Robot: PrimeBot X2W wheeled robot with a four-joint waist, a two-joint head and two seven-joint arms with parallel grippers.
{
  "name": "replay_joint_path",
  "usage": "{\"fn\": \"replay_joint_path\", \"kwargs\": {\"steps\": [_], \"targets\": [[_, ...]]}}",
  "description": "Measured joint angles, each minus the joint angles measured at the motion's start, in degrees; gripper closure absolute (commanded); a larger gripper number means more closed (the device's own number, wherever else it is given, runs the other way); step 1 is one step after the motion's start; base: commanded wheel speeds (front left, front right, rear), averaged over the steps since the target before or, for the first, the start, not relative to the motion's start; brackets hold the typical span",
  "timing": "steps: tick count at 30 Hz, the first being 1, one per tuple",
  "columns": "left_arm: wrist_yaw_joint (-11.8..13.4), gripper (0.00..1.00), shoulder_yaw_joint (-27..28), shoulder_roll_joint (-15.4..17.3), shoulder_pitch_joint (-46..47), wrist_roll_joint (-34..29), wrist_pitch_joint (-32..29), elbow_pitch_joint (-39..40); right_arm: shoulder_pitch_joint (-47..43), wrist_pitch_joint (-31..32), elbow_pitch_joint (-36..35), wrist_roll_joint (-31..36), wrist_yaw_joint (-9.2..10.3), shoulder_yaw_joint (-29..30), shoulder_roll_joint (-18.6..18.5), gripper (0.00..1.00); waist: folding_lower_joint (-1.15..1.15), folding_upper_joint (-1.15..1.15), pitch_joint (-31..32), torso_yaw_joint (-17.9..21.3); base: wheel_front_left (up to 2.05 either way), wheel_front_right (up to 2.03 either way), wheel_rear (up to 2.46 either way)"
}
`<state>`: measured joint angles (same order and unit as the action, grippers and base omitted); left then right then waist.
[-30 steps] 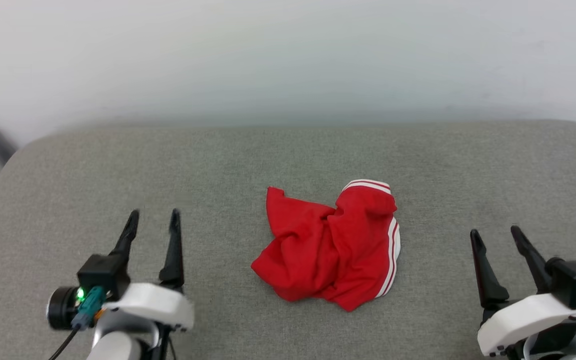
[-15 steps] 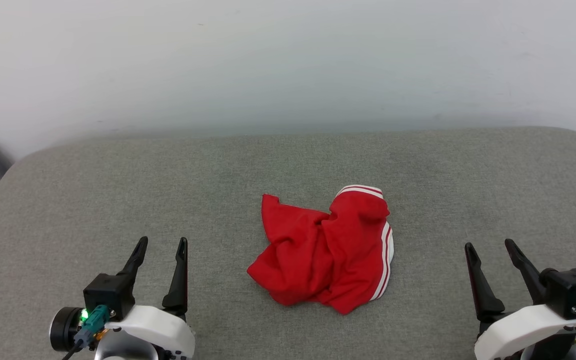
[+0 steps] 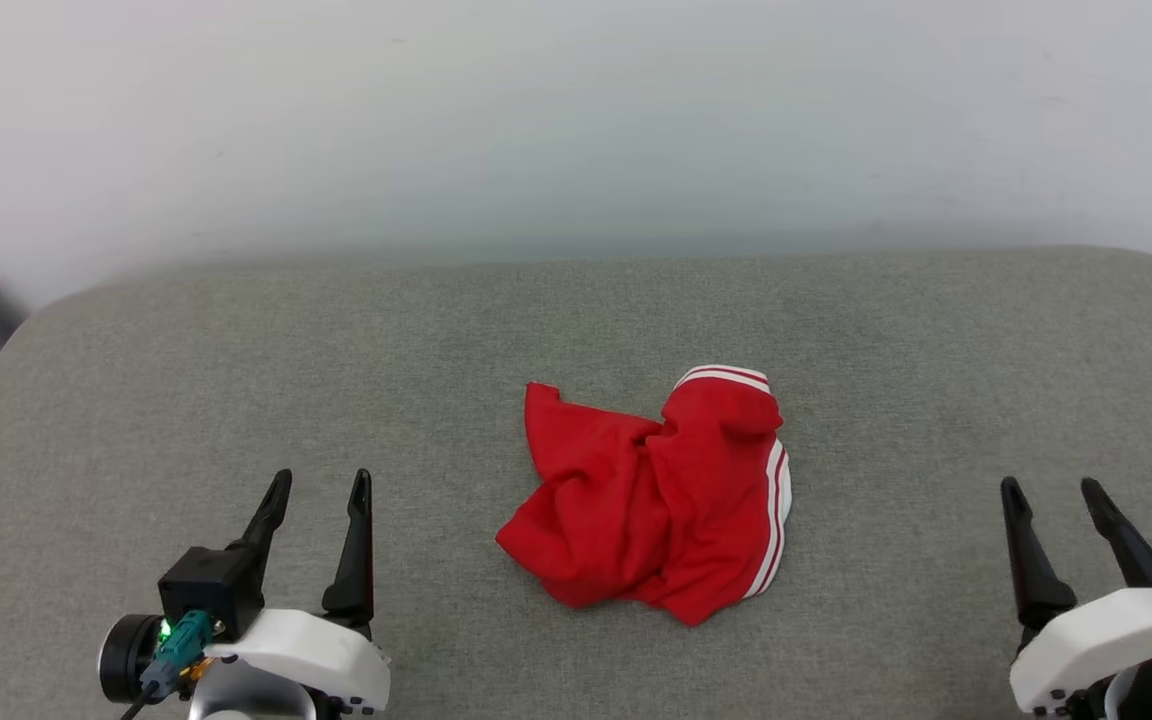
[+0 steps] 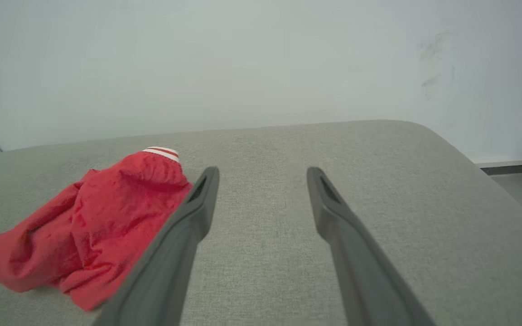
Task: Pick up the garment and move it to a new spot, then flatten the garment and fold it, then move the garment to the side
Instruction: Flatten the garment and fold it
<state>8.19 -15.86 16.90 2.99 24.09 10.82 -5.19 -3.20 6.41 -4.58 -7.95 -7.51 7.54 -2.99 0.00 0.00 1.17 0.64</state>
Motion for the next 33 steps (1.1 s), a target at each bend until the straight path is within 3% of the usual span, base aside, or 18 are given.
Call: {"fn": "replay_joint_path", "kwargs": {"steps": [5,12,17,21,29,30,31,33], "targets": [[0.2,0.00,-0.3,-1.0,0.9,0.2,1.0,0.4,5.1,8.4,2.9,-2.3,0.00,1.8,-2.2,0.00,0.00,0.00,-1.1,-1.6,0.00,0.00,0.00],[-0.7,0.00,-2.1,-2.9,4.4,-0.9,2.7,0.9,14.3,27.4,11.0,-8.4,0.01,-2.2,-7.8,0.00,0.01,0.00,-5.1,-5.2,0.00,0.00,0.00],[-1.9,0.00,-2.9,-4.2,6.5,-1.7,3.5,-0.1,18.4,38.4,14.9,-11.4,0.01,-5.6,-7.9,0.00,0.01,0.00,-8.0,-8.4,0.00,0.00,0.00],[-2.7,0.00,-3.4,-5.4,8.2,-1.8,3.9,-0.9,21.3,42.4,18.9,-12.8,0.01,-8.0,-8.2,0.00,0.01,0.00,-10.3,-10.6,0.00,0.00,0.00],[-4.0,0.00,-3.5,-6.6,10.1,-3.1,4.1,-2.4,24.4,43.3,26.0,-15.0,0.01,-10.0,-8.0,0.00,0.01,0.00,-13.1,-13.5,0.00,0.00,0.00],[-4.0,0.00,-3.4,-6.7,10.1,-3.2,4.1,-2.6,24.6,43.4,26.6,-15.6,0.01,-10.0,-8.0,0.10,0.01,0.00,-13.1,-13.5,0.00,0.00,0.00],[-4.0,0.00,-3.3,-6.7,10.1,-3.2,4.1,-2.7,24.7,43.4,26.9,-16.0,0.01,-10.1,-8.1,0.60,0.01,0.00,-13.0,-13.5,0.00,0.00,0.00],[-4.2,0.00,-2.8,-6.8,10.1,-3.4,4.1,-2.7,25.0,42.9,27.2,-17.0,0.02,-10.9,-8.2,1.00,0.01,0.00,-12.8,-13.3,0.00,0.00,0.00]]}}
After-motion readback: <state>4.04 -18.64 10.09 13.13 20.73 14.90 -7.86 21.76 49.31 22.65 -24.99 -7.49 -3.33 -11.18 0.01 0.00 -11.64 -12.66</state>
